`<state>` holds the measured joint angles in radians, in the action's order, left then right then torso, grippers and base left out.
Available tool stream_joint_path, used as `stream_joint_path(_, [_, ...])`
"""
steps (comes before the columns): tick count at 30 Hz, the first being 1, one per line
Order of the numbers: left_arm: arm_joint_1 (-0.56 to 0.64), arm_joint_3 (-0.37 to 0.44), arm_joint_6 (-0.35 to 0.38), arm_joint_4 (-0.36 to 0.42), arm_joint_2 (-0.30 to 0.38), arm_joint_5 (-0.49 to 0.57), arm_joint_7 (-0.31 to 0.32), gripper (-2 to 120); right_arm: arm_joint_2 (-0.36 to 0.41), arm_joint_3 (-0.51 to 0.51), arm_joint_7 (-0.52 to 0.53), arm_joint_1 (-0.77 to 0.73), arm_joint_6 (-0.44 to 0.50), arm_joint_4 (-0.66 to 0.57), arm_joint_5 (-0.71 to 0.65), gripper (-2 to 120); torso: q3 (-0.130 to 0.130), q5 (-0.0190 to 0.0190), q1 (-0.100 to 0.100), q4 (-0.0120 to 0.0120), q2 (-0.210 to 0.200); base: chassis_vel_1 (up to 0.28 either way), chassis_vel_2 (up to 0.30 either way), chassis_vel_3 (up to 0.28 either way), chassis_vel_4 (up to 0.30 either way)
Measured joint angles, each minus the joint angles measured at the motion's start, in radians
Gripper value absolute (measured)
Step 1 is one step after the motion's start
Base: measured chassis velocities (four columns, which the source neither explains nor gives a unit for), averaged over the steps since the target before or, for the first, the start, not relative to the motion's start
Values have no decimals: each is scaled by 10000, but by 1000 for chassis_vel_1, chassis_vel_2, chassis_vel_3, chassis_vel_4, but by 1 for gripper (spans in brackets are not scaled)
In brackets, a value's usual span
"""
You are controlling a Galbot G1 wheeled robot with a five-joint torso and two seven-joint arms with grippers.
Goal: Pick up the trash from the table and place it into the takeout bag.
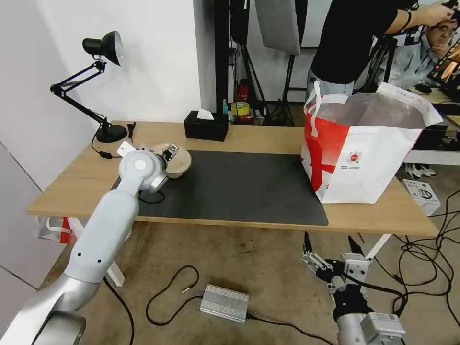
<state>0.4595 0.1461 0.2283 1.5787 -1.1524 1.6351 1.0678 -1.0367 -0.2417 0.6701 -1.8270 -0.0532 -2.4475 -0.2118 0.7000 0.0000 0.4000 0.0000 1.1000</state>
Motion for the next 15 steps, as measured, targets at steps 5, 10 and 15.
stream_joint_path(5, [-143,-60,0,-146,-44,-29,-2,100,0,0,0,0,0,0,0,100,0,0,-1,0,0,0,0,0,0])
stream_joint_path(10, [-96,-34,-1,99,26,-29,-1,100,0,0,0,0,0,0,0,100,0,1,-2,0,0,0,0,0,0])
stream_joint_path(15, [17,85,-21,417,160,-16,-1,100,0,0,0,0,0,0,0,100,0,0,-1,0,0,0,0,0,0])
